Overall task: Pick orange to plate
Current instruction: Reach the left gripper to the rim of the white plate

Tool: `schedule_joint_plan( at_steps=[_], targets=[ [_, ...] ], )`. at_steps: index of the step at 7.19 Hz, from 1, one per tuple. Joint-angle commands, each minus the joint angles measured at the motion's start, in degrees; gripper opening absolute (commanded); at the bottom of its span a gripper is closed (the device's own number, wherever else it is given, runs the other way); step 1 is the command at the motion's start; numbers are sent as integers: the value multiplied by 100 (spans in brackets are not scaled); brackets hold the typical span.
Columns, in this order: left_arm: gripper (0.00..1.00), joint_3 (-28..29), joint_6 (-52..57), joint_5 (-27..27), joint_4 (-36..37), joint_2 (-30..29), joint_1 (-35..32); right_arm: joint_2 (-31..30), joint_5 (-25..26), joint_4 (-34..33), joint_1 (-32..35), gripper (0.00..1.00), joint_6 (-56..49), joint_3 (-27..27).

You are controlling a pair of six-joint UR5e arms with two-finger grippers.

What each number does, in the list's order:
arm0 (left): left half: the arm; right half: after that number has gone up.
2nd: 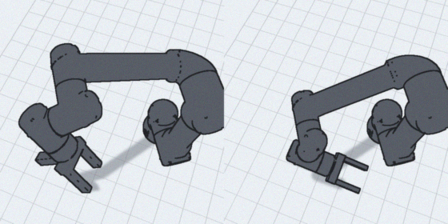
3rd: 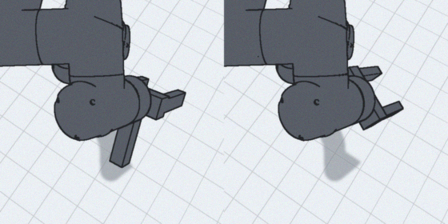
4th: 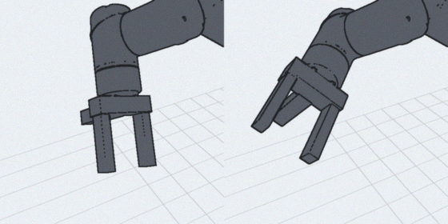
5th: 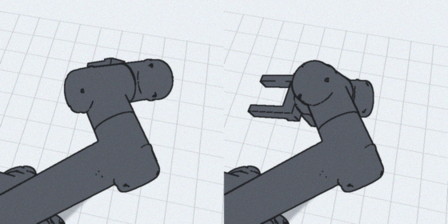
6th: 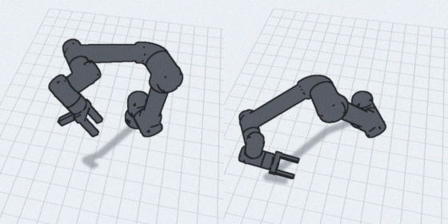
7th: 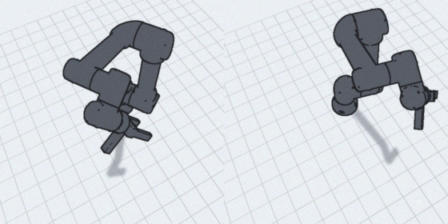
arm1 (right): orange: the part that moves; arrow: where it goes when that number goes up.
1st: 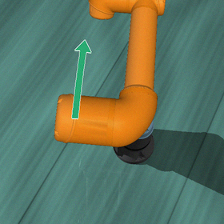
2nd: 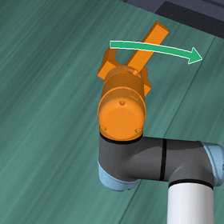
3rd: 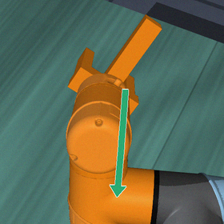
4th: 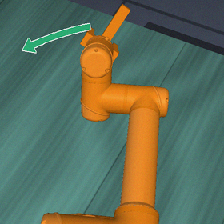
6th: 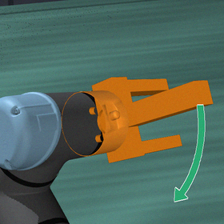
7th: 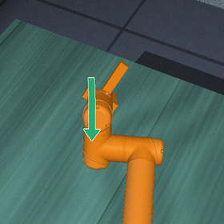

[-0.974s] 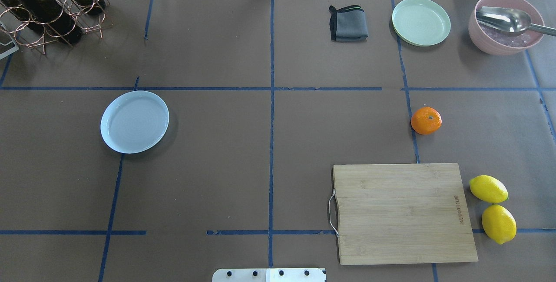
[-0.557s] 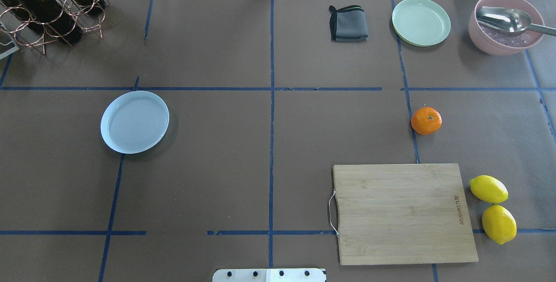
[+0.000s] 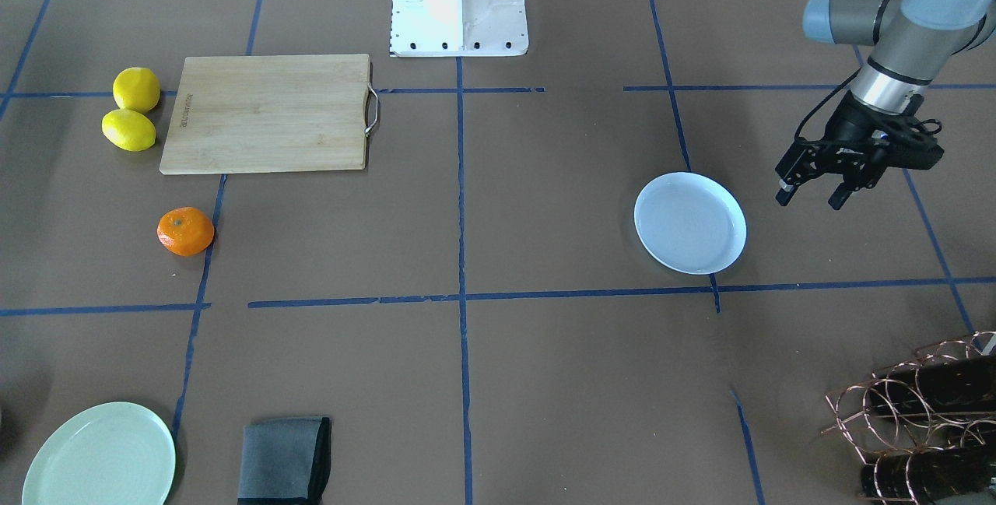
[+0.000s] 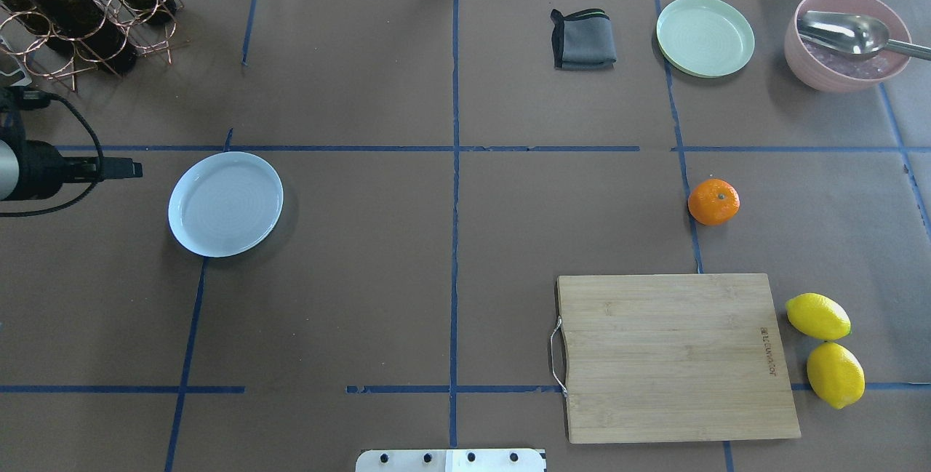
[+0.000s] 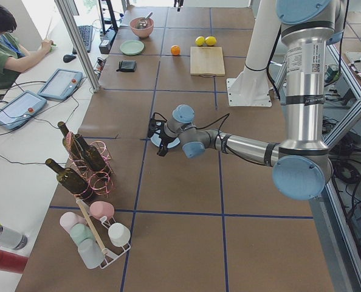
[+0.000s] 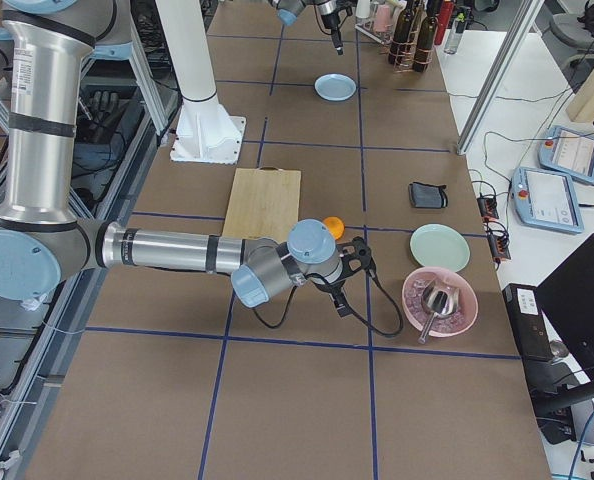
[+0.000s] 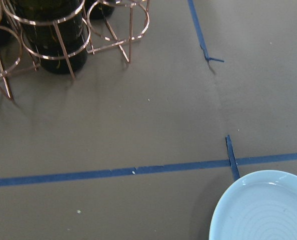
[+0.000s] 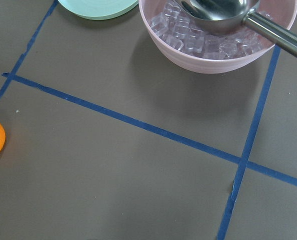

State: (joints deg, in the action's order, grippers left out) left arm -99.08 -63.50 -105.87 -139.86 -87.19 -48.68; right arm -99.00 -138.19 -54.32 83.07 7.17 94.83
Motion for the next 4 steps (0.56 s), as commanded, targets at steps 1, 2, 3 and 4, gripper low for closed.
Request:
schedule_joint_plan(
  at_steps=[1,2,3,4],
  targets=[
    [79,396,-915,670,-6,-340,620,-14,3,9,-1,100,-22,0],
    [77,546,-918,743,-6,-464,701,-22,3,9,-1,100,-22,0],
    [68,582,-918,752,-6,-483,745,-22,3,0,-1,100,-22,-9],
    [54,582,-918,752,-6,-483,815,-31,12,9,-1,100,-22,-9]
  ],
)
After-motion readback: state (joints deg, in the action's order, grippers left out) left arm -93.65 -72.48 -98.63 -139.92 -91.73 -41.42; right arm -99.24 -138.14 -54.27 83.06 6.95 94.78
